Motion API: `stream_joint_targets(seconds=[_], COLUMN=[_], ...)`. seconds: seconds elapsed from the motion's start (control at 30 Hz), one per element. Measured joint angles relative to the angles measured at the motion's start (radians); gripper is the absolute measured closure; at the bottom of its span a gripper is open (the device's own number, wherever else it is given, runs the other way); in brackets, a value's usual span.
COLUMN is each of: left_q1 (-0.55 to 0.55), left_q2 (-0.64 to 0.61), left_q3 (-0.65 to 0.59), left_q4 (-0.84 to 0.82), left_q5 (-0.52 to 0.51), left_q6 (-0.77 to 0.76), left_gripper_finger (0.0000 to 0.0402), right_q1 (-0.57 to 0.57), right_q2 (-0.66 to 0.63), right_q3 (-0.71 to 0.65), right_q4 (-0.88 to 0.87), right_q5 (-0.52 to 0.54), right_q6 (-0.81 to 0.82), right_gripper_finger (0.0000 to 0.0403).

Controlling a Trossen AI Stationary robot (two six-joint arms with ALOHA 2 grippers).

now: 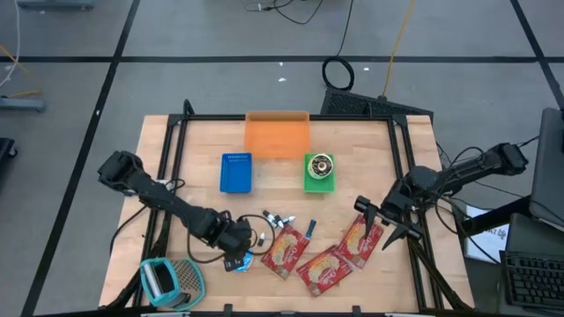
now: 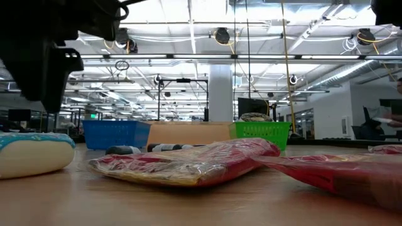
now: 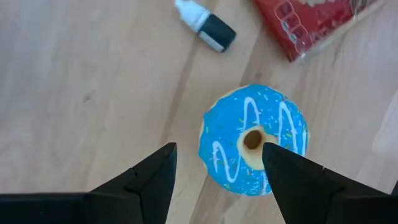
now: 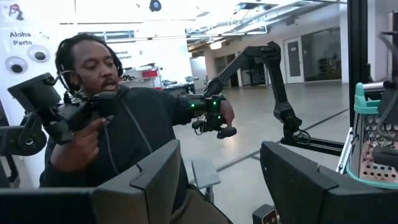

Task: Pick & Place Food Item
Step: Put the blue doughnut into the green bin

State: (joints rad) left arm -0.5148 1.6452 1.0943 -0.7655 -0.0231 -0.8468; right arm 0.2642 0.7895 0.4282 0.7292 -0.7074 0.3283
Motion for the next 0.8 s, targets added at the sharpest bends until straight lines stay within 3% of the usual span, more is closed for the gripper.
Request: stream_joint_targets(seconds=[0.33, 0.57, 0.8], left_q1=[-0.004, 0.002, 0.016], left_q2=[0.068, 0.130, 0.179], left_q3=[0.000, 0.000, 0.002], left_q4=[0.071, 0.052, 0.058], left_q5=[-0.026, 0.092, 0.106], left_q6=[-0.001, 0.002, 0.043], left_gripper_finger=[0.0160, 0.0160, 0.0161], right_q1=[0.000, 0.000, 0.000], right_q2=[0.000, 0.000, 0.000], right_q3=[0.000, 0.000, 0.000], right_q4=[-0.001, -0.008, -0.016], right_q5=[0.005, 0.004, 0.004], right_q6=[-0.003, -0.004, -0.026], right_gripper_finger=[0.0193, 0.0193, 0.0193])
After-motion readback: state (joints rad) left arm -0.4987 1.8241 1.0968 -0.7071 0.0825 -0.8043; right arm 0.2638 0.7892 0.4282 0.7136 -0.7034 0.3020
